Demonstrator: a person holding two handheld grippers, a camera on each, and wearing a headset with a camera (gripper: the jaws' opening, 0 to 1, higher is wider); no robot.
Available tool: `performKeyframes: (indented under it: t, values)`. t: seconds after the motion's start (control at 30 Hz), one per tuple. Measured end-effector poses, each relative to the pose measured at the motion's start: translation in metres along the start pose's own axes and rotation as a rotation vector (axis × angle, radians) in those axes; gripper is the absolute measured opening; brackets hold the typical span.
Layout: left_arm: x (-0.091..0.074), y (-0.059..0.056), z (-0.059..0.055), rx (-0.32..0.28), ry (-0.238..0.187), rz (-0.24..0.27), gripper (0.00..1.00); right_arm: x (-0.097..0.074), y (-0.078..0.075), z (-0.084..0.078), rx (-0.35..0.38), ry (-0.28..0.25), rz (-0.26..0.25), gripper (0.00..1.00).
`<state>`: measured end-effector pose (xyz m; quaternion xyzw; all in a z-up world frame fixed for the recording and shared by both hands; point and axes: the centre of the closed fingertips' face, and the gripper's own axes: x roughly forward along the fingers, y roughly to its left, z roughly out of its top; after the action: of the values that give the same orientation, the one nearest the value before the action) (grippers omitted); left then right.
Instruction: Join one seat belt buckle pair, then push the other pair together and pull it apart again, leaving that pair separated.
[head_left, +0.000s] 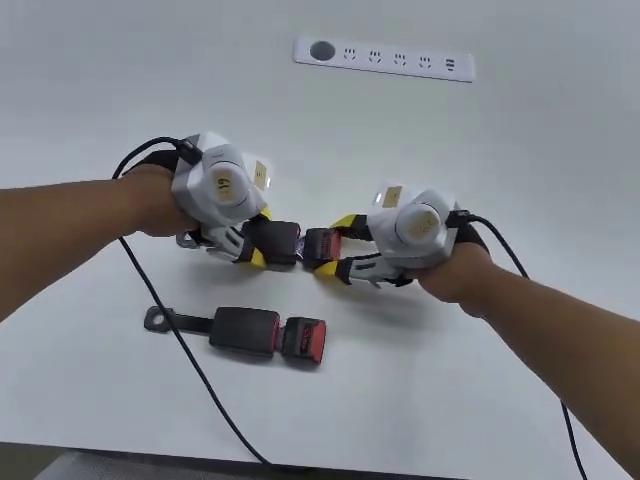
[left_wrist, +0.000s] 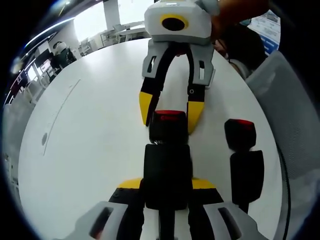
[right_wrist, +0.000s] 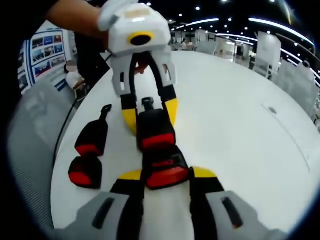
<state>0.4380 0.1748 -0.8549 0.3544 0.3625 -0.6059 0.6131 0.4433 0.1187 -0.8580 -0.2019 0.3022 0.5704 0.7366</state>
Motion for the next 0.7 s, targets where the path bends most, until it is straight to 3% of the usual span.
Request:
performKeyframes:
  t: [0.7]
  values:
    - [-0.001, 0.0, 0.001, -0.021, 0.006, 0.001, 0.34, -0.018, 0.0, -0.014, -0.013, -0.01, -0.004, 0.35]
